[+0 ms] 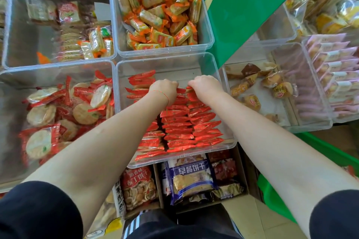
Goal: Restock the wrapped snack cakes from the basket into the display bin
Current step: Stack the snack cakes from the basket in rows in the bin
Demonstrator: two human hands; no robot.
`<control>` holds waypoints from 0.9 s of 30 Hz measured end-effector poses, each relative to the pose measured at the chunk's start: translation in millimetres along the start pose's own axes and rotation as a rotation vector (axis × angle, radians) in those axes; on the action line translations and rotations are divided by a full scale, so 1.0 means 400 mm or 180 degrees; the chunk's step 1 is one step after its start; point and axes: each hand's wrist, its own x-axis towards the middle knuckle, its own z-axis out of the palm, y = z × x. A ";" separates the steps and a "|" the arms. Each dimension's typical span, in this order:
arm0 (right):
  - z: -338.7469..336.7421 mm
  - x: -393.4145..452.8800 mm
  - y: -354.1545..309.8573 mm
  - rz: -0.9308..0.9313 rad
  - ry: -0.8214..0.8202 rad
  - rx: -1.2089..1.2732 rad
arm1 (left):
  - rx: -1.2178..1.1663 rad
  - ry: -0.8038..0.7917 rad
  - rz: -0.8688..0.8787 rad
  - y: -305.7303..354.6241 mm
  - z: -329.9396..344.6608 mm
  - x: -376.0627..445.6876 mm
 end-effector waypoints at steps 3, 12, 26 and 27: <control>0.003 0.006 -0.004 -0.0108 0.0003 -0.0261 | -0.0232 -0.0290 -0.0141 0.011 0.002 0.012; 0.006 0.010 -0.014 -0.0025 0.0013 -0.0333 | -0.1042 -0.0499 -0.0289 -0.024 -0.020 0.024; 0.008 -0.012 -0.031 0.0279 -0.0028 0.0282 | -0.0203 -0.0233 -0.0071 0.013 -0.024 -0.030; 0.004 -0.029 -0.024 0.0311 0.0204 0.0495 | -0.0277 -0.0107 -0.0043 0.017 -0.029 -0.038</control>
